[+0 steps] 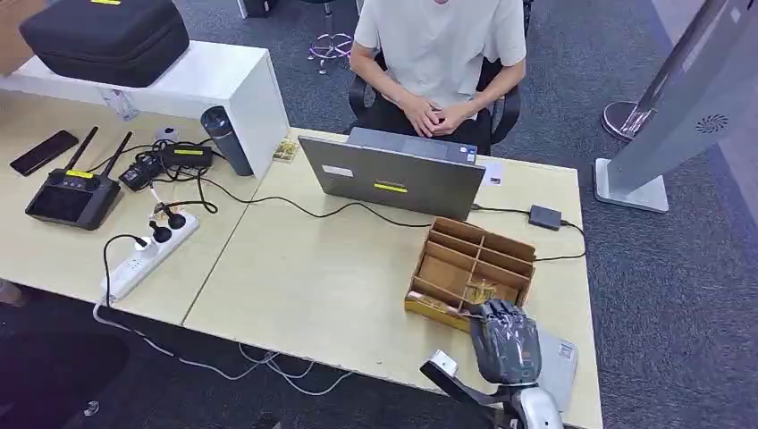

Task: Pass the card to the sensor for recognition and then transmit it.

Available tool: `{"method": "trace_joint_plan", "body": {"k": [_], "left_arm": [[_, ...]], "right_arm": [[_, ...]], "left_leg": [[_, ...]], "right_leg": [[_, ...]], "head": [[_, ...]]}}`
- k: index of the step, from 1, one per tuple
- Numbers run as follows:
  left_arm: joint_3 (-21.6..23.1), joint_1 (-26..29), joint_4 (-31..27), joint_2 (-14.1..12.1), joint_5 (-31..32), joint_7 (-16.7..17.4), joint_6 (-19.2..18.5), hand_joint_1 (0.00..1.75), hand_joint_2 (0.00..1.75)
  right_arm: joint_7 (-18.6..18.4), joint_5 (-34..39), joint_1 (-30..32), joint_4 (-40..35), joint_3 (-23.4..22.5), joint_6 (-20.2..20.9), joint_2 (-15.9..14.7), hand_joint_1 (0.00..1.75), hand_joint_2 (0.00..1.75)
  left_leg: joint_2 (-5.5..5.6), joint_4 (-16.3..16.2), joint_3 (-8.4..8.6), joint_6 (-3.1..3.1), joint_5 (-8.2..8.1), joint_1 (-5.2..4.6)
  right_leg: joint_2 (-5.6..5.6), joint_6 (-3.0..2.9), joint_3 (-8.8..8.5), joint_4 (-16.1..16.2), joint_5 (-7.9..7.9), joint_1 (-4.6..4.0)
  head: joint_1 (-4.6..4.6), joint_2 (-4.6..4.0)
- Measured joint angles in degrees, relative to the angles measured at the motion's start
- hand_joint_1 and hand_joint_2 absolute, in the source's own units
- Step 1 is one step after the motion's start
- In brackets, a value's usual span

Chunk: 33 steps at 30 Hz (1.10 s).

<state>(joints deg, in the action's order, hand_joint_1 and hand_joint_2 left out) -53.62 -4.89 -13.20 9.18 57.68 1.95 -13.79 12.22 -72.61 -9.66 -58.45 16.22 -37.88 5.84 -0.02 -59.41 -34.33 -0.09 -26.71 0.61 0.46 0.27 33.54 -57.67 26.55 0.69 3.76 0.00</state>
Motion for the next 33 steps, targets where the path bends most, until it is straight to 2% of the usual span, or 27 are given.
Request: {"method": "trace_joint_plan", "body": {"k": [6, 9, 17, 22, 26, 30, 33], "left_arm": [[0.0, 0.0, 0.0, 0.0, 0.0, 0.0, 0.0, 0.0, 1.75], [0.0, 0.0, 0.0, 0.0, 0.0, -1.1, -0.4, 0.0, 1.75], [0.0, 0.0, 0.0, -0.1, 0.4, -2.1, 2.0, 0.0, 1.75], [0.0, -0.2, 0.0, -0.1, 1.6, -1.7, 4.2, 0.0, 1.75], [0.0, -0.7, 0.0, -0.2, 2.8, -0.5, 4.3, 0.0, 1.75], [0.0, -1.6, 0.0, -0.2, 4.4, 1.2, 4.3, 0.0, 1.75], [0.0, -2.5, 0.0, -0.1, 5.3, 2.2, 4.3, 0.0, 1.75]], "right_arm": [[0.0, 0.0, -0.2, 0.2, 0.0, 0.0, 0.0, 1.75, 1.75], [0.1, 0.1, -0.2, 0.3, 0.0, -0.2, 0.0, 1.75, 1.75], [0.5, 0.5, -0.2, 0.6, 0.1, -0.3, 0.0, 1.75, 1.75], [0.0, 1.6, -1.2, -0.5, 0.2, 3.2, 0.0, 1.75, 1.75], [-1.4, 2.6, -5.8, -2.8, 0.4, 7.3, 0.5, 1.75, 1.75], [-4.7, 3.6, -15.3, -4.0, 0.3, 11.5, 1.6, 1.75, 1.75], [-8.6, 1.7, -23.4, -3.0, 0.0, 12.7, 2.7, 1.75, 1.75]], "left_leg": [[0.0, 0.0, 0.0, 0.0, 0.0, 0.0], [0.0, 0.0, 0.0, 0.0, 0.0, 0.0], [0.0, 0.0, 0.0, 0.0, 0.0, 0.0], [-0.01, 0.0, -0.02, 0.0, 0.0, 0.0], [-0.04, 0.0, -0.02, -0.02, 0.1, 0.0], [-0.08, 0.0, -0.03, -0.01, 0.27, 0.0], [-0.07, 0.0, -0.06, -0.09, 0.42, 0.01]], "right_leg": [[0.0, 0.0, 0.0, 0.0, 0.0, 0.0], [0.0, 0.0, 0.0, 0.0, 0.0, 0.0], [0.0, 0.0, 0.0, 0.0, 0.0, 0.0], [-0.01, -0.03, -0.01, 0.0, -0.03, 0.0], [-0.05, -0.07, 0.03, 0.0, -0.15, 0.0], [-0.1, -0.08, 0.07, -0.1, -0.28, 0.0], [-0.09, -0.13, 0.11, -0.1, -0.39, 0.0]], "head": [[0.0, 0.0], [0.0, 0.0], [0.0, 0.0], [-0.02, 0.0], [-0.02, 0.0], [-0.02, 0.0], [-0.02, 0.0]]}}
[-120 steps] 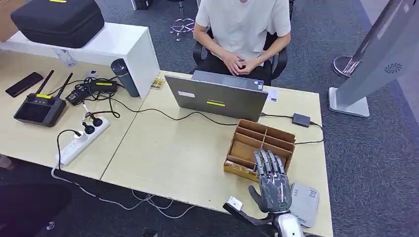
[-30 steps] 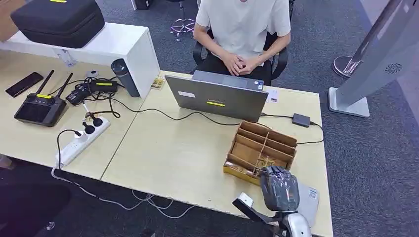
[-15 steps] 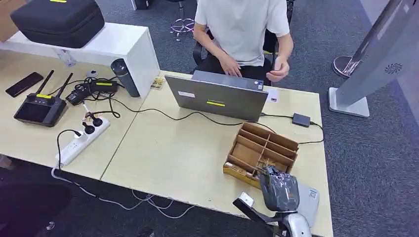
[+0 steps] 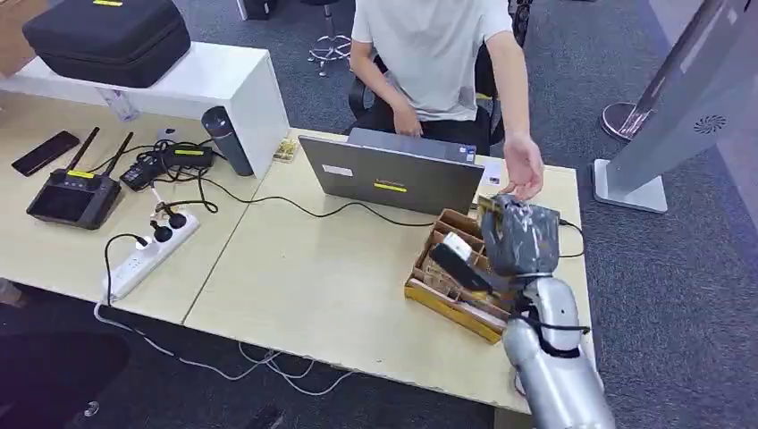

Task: Pass the card to the sensor for recognition and then transmit it.

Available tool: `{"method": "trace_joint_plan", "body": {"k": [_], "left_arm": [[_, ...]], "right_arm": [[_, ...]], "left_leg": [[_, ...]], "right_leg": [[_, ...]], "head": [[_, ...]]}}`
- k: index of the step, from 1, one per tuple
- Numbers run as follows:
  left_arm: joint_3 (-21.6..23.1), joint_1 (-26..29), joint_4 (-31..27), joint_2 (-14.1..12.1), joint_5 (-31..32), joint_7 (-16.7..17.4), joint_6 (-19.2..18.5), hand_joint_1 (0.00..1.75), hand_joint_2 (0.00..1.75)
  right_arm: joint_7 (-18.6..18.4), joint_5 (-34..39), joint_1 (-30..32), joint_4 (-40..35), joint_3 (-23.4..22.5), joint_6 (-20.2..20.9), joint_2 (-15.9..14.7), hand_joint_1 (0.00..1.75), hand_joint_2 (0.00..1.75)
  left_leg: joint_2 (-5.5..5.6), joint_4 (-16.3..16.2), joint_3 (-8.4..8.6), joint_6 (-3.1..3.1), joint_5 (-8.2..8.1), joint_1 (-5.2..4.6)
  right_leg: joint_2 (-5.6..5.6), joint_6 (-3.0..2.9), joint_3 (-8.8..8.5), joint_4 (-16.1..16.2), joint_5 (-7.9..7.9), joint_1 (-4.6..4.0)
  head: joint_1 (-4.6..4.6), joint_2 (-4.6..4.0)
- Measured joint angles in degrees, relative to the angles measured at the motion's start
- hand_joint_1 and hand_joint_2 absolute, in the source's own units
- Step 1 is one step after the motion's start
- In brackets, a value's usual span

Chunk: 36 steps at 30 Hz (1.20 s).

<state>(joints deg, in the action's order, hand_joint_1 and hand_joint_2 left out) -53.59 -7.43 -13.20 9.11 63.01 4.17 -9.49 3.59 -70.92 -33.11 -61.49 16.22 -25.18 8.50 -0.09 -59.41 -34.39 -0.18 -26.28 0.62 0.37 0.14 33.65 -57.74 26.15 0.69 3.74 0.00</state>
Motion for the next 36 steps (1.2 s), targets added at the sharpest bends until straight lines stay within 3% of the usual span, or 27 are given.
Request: {"method": "trace_joint_plan", "body": {"k": [6, 15, 16, 25, 36], "left_arm": [[0.0, -1.6, 0.0, 0.6, 1.1, 0.7, 0.2, 0.0, 1.75], [0.0, -2.6, 0.0, 1.1, 2.1, 1.2, -0.1, 0.0, 1.75], [0.0, -2.7, 0.0, 1.2, 2.2, 1.2, -0.1, 0.0, 1.75], [0.0, -2.9, 0.0, 1.5, 2.2, 2.2, -0.8, 0.0, 1.75], [0.0, -2.9, 0.0, 1.6, 2.2, 2.3, -0.8, 0.0, 1.75]], "right_arm": [[-5.3, -3.0, -13.0, 6.0, -2.0, 0.3, 2.1, 1.75, 1.75], [-10.4, -6.5, -21.7, 16.6, -4.8, -0.6, 2.7, 1.75, 1.75], [-11.0, -6.8, -22.4, 17.9, -5.2, -0.7, 2.7, 0.0, 1.75], [-13.1, -8.8, -23.9, 26.8, -9.4, -2.2, 1.5, 0.0, 1.75], [-13.1, -8.9, -24.6, 29.9, -10.7, -2.2, 1.0, 0.0, 1.75]], "left_leg": [[0.02, 0.0, 0.0, 0.03, 0.06, 0.0], [0.05, 0.0, -0.03, 0.03, 0.06, 0.0], [0.04, 0.0, -0.02, 0.03, 0.06, 0.0], [0.04, 0.0, -0.03, 0.03, 0.06, 0.0], [0.04, 0.0, -0.03, 0.03, 0.05, 0.0]], "right_leg": [[0.01, 0.02, 0.0, 0.0, -0.06, 0.0], [0.04, 0.02, 0.03, 0.0, -0.06, 0.0], [0.02, 0.02, 0.03, 0.0, -0.06, 0.0], [0.01, 0.02, 0.04, 0.0, -0.07, 0.0], [0.0, 0.02, 0.08, 0.0, -0.07, -0.01]], "head": [[0.02, 0.0], [0.0, 0.0], [0.0, 0.0], [0.0, 0.0], [0.0, 0.0]]}}
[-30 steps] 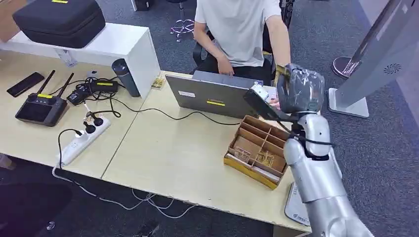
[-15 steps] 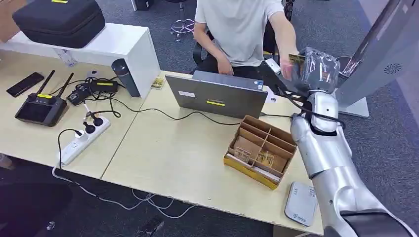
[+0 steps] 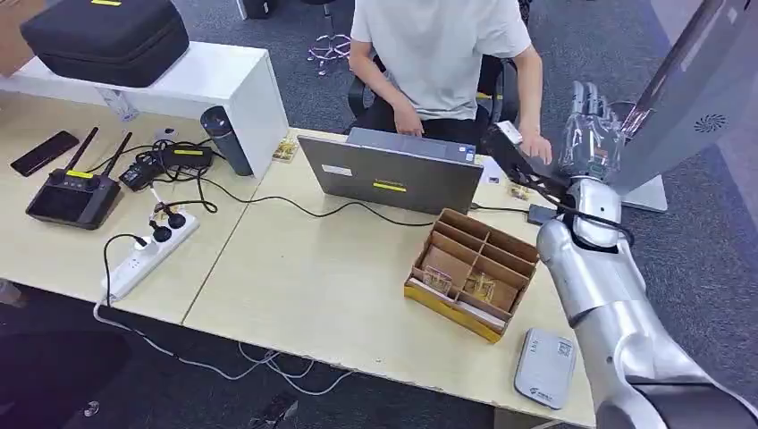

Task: Pass the card to the sensor for recognition and then transmit it.

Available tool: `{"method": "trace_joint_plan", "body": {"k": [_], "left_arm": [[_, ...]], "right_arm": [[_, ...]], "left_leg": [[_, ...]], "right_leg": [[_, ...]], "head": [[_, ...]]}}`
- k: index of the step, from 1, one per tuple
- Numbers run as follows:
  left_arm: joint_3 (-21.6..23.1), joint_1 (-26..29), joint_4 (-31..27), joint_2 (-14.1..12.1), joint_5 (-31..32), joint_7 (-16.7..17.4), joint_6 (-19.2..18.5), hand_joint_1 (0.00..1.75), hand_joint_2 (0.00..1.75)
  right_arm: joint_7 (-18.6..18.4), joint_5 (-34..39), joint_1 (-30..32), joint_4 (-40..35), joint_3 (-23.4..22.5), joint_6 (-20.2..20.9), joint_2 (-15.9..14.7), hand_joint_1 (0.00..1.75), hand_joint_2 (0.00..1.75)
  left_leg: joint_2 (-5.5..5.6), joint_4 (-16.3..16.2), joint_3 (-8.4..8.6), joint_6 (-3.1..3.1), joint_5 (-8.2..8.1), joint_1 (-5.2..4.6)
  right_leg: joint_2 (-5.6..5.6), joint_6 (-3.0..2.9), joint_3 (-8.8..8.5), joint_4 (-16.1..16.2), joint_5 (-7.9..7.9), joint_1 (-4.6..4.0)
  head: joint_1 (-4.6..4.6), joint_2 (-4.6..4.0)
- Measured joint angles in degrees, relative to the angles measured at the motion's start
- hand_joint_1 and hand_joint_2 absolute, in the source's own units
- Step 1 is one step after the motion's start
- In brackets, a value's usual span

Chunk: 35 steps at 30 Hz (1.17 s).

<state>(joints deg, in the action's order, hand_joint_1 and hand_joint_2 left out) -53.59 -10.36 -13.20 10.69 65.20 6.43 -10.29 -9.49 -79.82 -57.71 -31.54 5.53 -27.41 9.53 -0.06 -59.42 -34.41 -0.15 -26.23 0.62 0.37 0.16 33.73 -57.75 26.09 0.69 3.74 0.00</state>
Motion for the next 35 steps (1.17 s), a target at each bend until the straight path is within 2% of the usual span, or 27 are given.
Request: {"method": "trace_joint_plan", "body": {"k": [6, 11, 14, 18, 21, 23, 24, 25, 28, 29, 31, 32, 35], "left_arm": [[0.0, 0.0, 0.0, 0.0, 0.0, 0.0, 0.2, 0.0, 1.75], [0.0, 0.1, 0.0, -0.1, -0.3, 0.2, 0.7, 0.0, 1.75], [0.0, 0.7, 0.0, -0.3, -1.1, -0.2, 0.7, 0.0, 1.75], [0.0, 2.0, 0.0, -1.1, -2.5, -1.2, 1.2, 0.0, 1.75], [0.0, 3.7, 0.0, -2.0, -3.6, -3.0, 0.6, 0.0, 1.75], [-0.8, 4.8, 0.0, -2.6, -4.2, -3.4, 0.3, 0.0, 1.75], [-1.2, 5.3, 0.0, -2.7, -4.5, -3.4, 0.3, 0.0, 0.0], [-1.5, 5.7, 0.0, -2.9, -4.7, -3.4, 0.2, 0.0, 1.75], [-2.7, 6.3, 0.0, -3.4, -5.2, -2.8, 0.1, 0.0, 1.75], [-2.9, 6.4, 0.0, -3.5, -5.3, -2.7, 0.0, 0.0, 1.75], [-3.3, 6.4, 0.0, -3.6, -5.4, -2.4, -0.2, 0.0, 1.75], [-3.5, 6.4, 0.0, -3.7, -5.4, -2.4, -0.3, 0.0, 0.0], [-4.0, 6.4, 0.0, -3.8, -5.0, -1.9, 0.2, 0.0, 0.0]], "right_arm": [[-1.2, -0.6, -0.2, 0.9, -0.1, 0.0, -0.5, 0.0, 1.75], [-1.8, 0.3, -0.2, 1.5, -2.3, -1.6, -4.4, 0.0, 1.75], [-1.2, 2.1, 0.0, 1.7, -5.0, -3.0, -9.9, 0.0, 1.75], [-1.1, 3.8, 3.3, 1.9, -11.2, -4.1, -20.3, 0.0, 1.75], [4.7, 5.6, 10.5, 3.1, -20.8, -6.2, -29.4, 0.0, 1.75], [7.9, 8.7, 17.5, 4.9, -30.4, -7.6, -35.1, 0.0, 1.75], [8.8, 10.6, 21.3, 5.7, -34.1, -8.0, -36.7, 0.0, 1.75], [9.8, 13.1, 25.2, 6.6, -38.1, -8.3, -38.6, 0.0, 1.75], [11.3, 17.0, 37.0, 9.0, -47.7, -8.8, -40.9, 0.0, 1.75], [11.0, 17.7, 40.4, 9.8, -51.0, -8.8, -41.1, 0.0, 1.75], [8.1, 17.6, 44.7, 11.2, -55.0, -8.8, -41.1, 0.0, 1.75], [6.6, 17.4, 46.5, 11.8, -56.5, -8.8, -40.9, 0.0, 1.75], [1.5, 15.8, 50.3, 13.6, -60.0, -8.5, -39.3, 0.0, 1.75]], "left_leg": [[0.0, 0.0, 0.01, 0.0, 0.0, 0.0], [0.12, -0.1, -0.03, 0.01, 0.0, -0.02], [0.36, -0.1, -0.11, 0.06, 0.01, -0.03], [0.74, -0.2, -0.07, 0.21, -0.08, -0.01], [1.37, -0.2, 0.0, 0.47, -0.26, 0.0], [1.71, -0.2, -0.01, 0.63, -0.44, 0.07], [1.81, -0.2, 0.04, 0.63, -0.55, 0.09], [1.82, -0.2, 0.01, 0.69, -0.62, 0.09], [1.74, -0.1, 0.05, 0.64, -0.88, 0.07], [1.61, -0.1, 0.08, 0.61, -0.92, 0.07], [1.29, 0.0, 0.19, 0.52, -1.02, 0.05], [1.15, 0.0, 0.25, 0.47, -1.09, 0.06], [0.77, 0.1, 0.46, 0.35, -1.17, 0.09]], "right_leg": [[0.01, 0.0, 0.01, 0.0, 0.0, 0.0], [0.15, 0.01, -0.01, 0.1, 0.0, 0.01], [0.39, 0.03, -0.04, 0.1, 0.0, 0.01], [0.74, 0.19, -0.24, 0.3, 0.09, -0.01], [1.37, 0.54, -0.57, 0.5, 0.36, -0.03], [1.67, 0.68, -0.91, 0.6, 0.57, -0.14], [1.81, 0.65, -0.98, 0.7, 0.66, -0.16], [1.83, 0.66, -1.03, 0.7, 0.73, -0.17], [1.78, 0.58, -1.03, 0.7, 0.92, -0.15], [1.64, 0.56, -1.0, 0.7, 0.93, -0.15], [1.35, 0.48, -0.99, 0.7, 0.98, -0.13], [1.23, 0.43, -1.0, 0.7, 1.01, -0.14], [0.85, 0.39, -1.03, 0.7, 1.03, -0.17]], "head": [[0.02, 0.0], [0.02, 0.0], [0.02, 0.0], [0.04, 0.0], [0.0, 0.0], [0.02, 0.0], [-0.07, 0.0], [-0.04, 0.0], [-0.07, 0.0], [0.0, 0.0], [0.0, 0.0], [-0.04, 0.0], [-0.04, 0.0]]}}
